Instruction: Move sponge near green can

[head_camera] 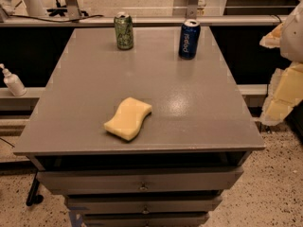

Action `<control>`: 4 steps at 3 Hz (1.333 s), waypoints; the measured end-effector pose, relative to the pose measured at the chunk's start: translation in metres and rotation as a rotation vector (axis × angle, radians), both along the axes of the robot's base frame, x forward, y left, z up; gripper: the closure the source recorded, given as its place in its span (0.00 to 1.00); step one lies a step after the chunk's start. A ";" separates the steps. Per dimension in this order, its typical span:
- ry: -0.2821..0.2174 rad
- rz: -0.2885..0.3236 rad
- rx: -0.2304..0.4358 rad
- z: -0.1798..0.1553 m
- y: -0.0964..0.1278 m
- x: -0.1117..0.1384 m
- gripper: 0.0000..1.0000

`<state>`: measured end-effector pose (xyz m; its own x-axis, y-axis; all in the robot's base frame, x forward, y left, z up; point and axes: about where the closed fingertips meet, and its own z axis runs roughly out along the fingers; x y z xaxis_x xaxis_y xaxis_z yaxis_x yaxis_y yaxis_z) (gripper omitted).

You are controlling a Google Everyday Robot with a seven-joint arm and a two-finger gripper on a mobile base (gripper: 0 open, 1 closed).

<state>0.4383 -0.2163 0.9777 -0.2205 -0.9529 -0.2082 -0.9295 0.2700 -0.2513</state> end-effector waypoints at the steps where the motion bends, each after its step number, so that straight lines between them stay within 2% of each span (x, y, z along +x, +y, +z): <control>1: 0.000 0.000 0.000 0.000 0.000 0.000 0.00; 2: -0.020 0.009 0.069 -0.014 0.021 0.009 0.00; 4: -0.041 0.074 0.333 -0.077 0.135 0.046 0.00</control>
Offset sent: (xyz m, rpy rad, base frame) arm 0.0337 0.0775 -0.0536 0.2564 -0.0569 0.0326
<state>0.4845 -0.0816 0.9002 -0.1386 -0.8441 -0.5180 -0.9405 0.2760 -0.1980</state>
